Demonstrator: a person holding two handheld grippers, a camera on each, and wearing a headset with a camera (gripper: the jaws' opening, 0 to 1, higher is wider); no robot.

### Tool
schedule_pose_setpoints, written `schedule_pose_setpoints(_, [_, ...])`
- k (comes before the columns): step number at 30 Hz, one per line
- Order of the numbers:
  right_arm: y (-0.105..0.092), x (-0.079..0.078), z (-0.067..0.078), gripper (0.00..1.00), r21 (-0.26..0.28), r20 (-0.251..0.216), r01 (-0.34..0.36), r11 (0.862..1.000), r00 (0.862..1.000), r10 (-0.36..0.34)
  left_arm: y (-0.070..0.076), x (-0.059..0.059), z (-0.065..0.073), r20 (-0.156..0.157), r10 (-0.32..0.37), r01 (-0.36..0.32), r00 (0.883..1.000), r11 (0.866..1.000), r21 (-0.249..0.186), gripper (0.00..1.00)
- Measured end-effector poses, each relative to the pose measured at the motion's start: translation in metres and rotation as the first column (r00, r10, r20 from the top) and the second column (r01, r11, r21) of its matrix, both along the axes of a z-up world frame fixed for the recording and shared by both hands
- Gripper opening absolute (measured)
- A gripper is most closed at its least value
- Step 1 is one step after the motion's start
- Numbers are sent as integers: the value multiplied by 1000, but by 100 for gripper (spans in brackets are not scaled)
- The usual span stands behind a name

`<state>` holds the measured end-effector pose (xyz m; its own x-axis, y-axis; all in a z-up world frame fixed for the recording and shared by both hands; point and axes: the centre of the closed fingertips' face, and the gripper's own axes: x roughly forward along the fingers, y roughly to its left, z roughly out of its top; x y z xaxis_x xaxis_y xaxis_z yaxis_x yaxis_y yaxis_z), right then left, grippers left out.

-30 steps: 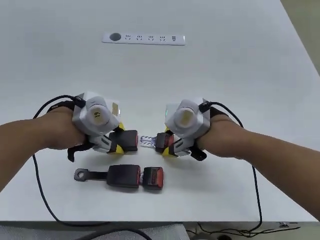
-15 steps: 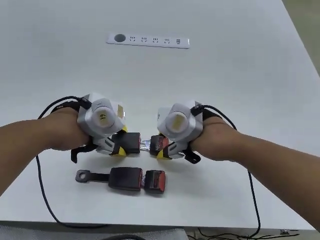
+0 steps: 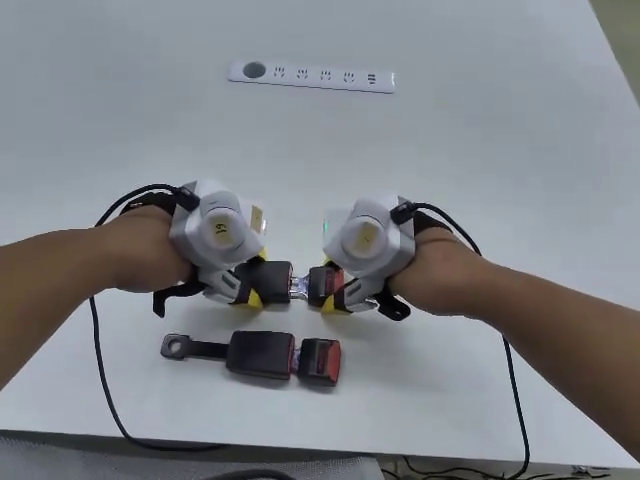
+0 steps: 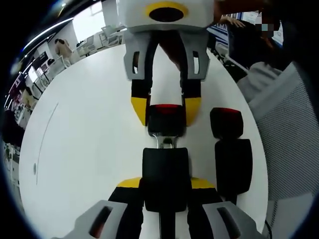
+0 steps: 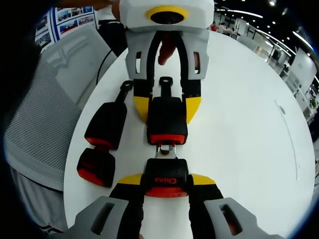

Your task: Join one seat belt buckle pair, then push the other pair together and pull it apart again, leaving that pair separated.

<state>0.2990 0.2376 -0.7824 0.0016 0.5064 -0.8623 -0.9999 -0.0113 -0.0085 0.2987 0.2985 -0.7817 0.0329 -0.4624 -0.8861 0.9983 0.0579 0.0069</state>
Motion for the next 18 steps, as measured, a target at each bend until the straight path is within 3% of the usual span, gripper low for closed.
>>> schedule_pose_setpoints(9, [15, 2, -1, 30, 2, -1, 2, 1000, 1000, -2, -1, -1, 2, -6, 13, -13, 1000, 1000, -6, 33])
schedule_pose_setpoints(18, [15, 0, 0, 30, -5, -6, 3, 1000, 1000, -3, -1, -1, 3, -7, 6, -6, 1000, 1000, -2, 33])
